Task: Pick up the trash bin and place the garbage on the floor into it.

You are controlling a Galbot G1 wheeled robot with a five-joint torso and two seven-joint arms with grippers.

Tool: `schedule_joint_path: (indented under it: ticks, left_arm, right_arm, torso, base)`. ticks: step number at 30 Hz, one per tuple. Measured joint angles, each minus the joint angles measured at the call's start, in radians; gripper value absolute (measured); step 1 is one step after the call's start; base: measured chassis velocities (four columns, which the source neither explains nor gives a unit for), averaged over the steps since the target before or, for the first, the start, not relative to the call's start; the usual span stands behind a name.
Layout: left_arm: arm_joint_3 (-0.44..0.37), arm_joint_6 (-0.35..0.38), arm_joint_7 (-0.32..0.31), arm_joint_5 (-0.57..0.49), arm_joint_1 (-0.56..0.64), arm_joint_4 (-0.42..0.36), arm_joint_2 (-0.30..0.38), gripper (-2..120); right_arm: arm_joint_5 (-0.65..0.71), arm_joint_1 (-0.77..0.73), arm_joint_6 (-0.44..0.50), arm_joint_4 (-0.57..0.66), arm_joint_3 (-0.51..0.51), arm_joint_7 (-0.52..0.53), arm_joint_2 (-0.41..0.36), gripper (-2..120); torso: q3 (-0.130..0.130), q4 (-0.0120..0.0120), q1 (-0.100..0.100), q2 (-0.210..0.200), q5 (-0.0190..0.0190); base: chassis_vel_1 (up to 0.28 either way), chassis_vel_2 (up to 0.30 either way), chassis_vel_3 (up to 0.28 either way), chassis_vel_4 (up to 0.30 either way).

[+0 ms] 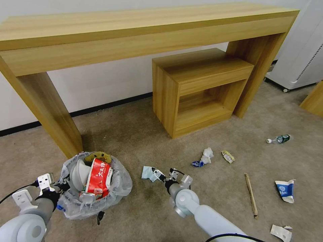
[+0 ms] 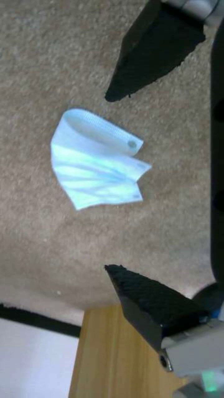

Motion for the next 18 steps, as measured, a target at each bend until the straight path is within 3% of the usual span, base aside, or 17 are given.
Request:
schedule_joint_path:
  ticks: [18]
  left_arm:
    - [0.001, -0.008, 0.002, -0.006, 0.019, -0.031, -0.005, 1]
  right_arm:
    - [-0.086, 0.039, 0.031, -0.211, 0.021, -0.089, 0.100, 99]
  torso:
    - [0.000, 0.0000, 0.000, 0.000, 0.0001]
  base:
    - [0.000, 0.000, 0.000, 0.000]
